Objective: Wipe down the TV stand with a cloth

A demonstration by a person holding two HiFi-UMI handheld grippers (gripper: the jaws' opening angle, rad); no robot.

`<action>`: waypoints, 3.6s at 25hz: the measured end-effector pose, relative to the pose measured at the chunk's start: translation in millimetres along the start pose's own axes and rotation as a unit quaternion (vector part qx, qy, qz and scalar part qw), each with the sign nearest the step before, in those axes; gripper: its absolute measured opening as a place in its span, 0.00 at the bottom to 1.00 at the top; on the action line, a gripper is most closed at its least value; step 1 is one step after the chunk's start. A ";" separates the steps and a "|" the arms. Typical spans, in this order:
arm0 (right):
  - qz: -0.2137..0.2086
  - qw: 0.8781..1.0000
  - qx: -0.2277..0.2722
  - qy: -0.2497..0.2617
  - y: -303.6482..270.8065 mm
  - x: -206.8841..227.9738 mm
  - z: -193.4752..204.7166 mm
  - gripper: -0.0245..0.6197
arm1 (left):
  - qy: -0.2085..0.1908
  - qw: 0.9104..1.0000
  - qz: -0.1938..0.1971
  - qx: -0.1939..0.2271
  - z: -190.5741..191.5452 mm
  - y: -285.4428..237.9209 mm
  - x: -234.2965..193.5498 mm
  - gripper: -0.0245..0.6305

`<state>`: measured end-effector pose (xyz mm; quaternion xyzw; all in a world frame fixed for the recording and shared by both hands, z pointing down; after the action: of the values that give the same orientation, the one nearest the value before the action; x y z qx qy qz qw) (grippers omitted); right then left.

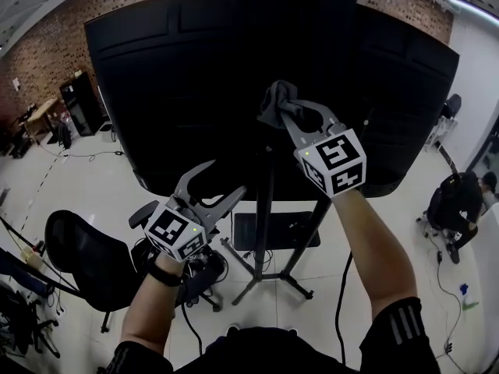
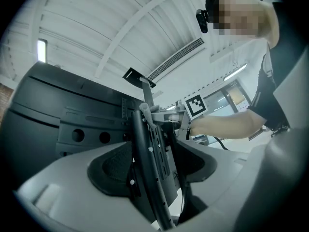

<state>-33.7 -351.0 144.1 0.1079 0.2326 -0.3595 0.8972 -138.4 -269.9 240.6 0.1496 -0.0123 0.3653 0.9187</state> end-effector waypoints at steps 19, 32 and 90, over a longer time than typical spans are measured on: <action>-0.054 0.996 -0.044 -0.057 1.5 -57.1 113.1 0.08 | 0.020 0.998 0.000 -0.064 74.5 -0.3 20.7 0.51; -0.024 0.994 -0.072 -0.076 0.1 -109.6 175.7 0.20 | 0.050 0.993 0.004 -0.107 126.1 20.7 33.1 0.51; -0.089 0.940 -0.212 -0.254 7.7 -349.4 609.2 0.37 | 0.172 0.923 0.041 -0.341 548.5 115.6 100.8 0.52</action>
<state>-42.6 -357.4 846.3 -0.2005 0.0765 -0.3956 0.8930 -95.0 -278.8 808.4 -0.2388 0.0161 0.3964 0.8863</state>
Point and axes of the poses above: the fingertips, and each gripper's own axes: y backward along the fingers, x to its right, z out of its underside, the point moved 1 cm from there along y, backward along the fingers, and after that the axes turned 11 degrees about -z, right-handed, at the moved point
